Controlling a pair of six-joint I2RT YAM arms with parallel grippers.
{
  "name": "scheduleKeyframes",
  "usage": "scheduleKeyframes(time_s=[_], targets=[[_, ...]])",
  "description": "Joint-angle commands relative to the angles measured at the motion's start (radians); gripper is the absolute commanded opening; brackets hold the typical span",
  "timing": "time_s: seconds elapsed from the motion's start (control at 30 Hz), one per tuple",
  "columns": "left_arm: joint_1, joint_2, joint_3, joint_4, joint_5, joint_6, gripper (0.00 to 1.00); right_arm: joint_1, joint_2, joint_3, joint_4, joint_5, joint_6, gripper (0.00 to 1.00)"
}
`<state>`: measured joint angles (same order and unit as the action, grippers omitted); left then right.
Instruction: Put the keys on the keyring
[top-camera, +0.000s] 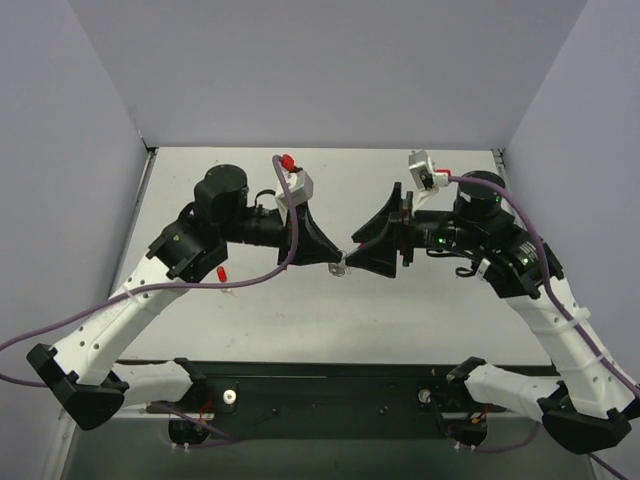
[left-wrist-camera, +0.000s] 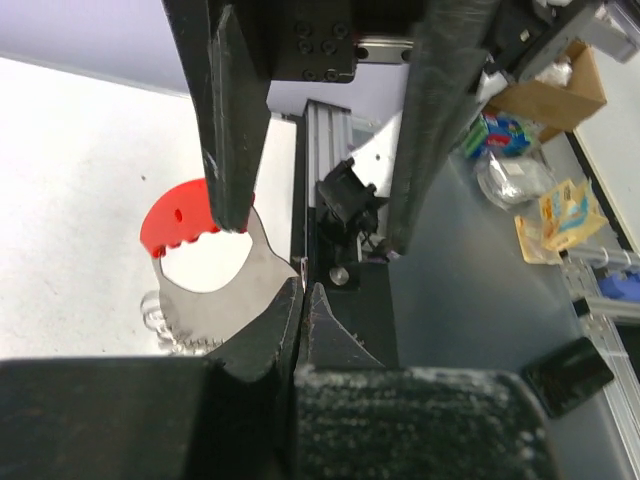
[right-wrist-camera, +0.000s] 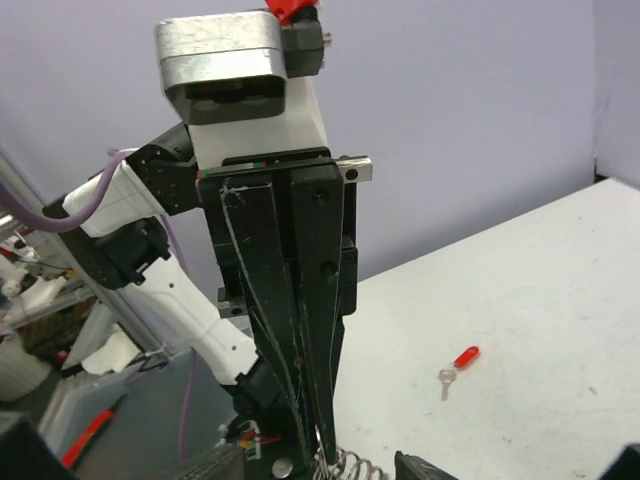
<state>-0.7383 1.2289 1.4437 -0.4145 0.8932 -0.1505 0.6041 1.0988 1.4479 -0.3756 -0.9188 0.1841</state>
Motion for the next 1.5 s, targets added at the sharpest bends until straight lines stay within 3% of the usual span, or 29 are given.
scheduleKeyframes(time_s=[0.0,0.1,0.27,0.5,1.07,1.47], targets=[[-0.006,-0.084,-0.084,0.258,-0.069,-0.089,0.00,0.003,-0.111,-0.078,0.223,0.106,0.058,0.64],[-0.004,-0.120,-0.143,0.362,-0.095,-0.135,0.00,0.002,-0.139,-0.115,0.290,0.117,0.097,0.68],[-0.004,-0.183,-0.221,0.528,-0.177,-0.201,0.00,0.002,-0.132,-0.139,0.357,0.069,0.156,0.63],[-0.006,-0.210,-0.249,0.562,-0.267,-0.218,0.00,0.002,-0.114,-0.145,0.409,0.012,0.201,0.59],[-0.006,-0.161,-0.247,0.655,-0.168,-0.297,0.00,0.003,-0.083,-0.207,0.592,0.008,0.288,0.49],[-0.006,-0.144,-0.247,0.652,-0.142,-0.302,0.00,0.002,-0.076,-0.204,0.621,0.005,0.307,0.34]])
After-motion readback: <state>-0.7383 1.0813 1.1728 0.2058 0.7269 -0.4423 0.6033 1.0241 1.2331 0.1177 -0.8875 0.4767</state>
